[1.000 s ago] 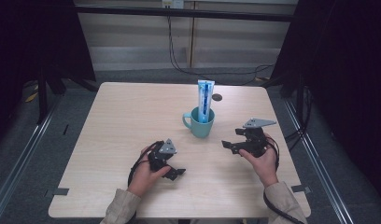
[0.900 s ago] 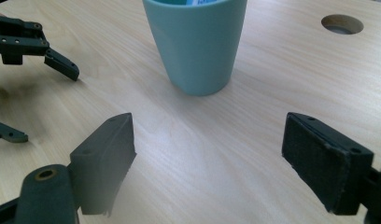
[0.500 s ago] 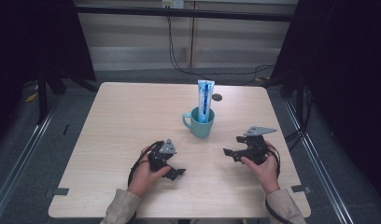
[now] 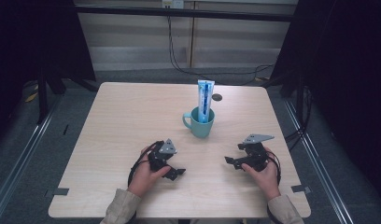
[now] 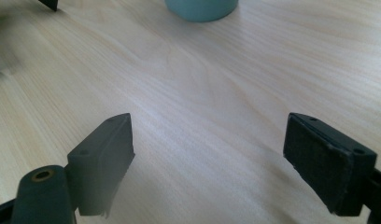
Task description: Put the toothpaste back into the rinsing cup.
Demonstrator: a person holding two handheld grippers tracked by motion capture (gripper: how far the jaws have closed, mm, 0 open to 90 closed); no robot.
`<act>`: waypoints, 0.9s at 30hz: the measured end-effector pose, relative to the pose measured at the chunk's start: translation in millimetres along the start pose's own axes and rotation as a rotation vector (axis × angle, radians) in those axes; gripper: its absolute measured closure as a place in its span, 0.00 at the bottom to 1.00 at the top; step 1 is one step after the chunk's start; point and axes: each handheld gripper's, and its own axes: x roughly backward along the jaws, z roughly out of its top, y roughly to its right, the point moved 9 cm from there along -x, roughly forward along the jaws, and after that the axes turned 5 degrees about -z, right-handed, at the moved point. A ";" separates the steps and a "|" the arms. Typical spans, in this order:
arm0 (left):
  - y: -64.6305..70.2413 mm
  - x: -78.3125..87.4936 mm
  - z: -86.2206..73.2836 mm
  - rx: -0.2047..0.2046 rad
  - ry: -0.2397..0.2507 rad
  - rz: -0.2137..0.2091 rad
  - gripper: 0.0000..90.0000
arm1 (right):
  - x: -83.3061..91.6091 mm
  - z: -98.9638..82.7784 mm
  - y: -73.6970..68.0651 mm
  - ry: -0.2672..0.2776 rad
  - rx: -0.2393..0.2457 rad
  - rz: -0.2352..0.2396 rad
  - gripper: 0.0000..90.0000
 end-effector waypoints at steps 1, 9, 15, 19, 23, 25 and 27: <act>0.0 0.0 0.0 0.000 0.000 0.000 0.08 | -0.7 -1.8 0.2 -0.004 0.006 -0.004 0.17; 0.1 -0.1 0.1 0.002 0.002 0.000 0.08 | -3.3 -9.5 -1.2 -0.030 0.053 -0.019 0.16; 0.0 0.1 0.0 -0.001 -0.001 0.000 0.08 | -4.2 -16.0 -2.3 -0.054 0.085 -0.029 0.16; -0.1 0.1 -0.1 -0.001 -0.001 0.000 0.08 | -4.2 -16.3 -2.4 -0.045 0.087 -0.027 0.16; 0.1 -0.1 0.1 0.002 0.002 0.000 0.08 | -4.3 -17.2 -1.8 -0.036 0.081 -0.022 0.15; 0.0 0.0 0.0 0.000 0.000 0.000 0.08 | -4.1 -17.8 -1.5 -0.029 0.080 -0.022 0.15; 0.3 -0.3 0.3 0.005 0.004 0.000 0.08 | -3.9 -18.5 -1.4 -0.027 0.073 -0.021 0.15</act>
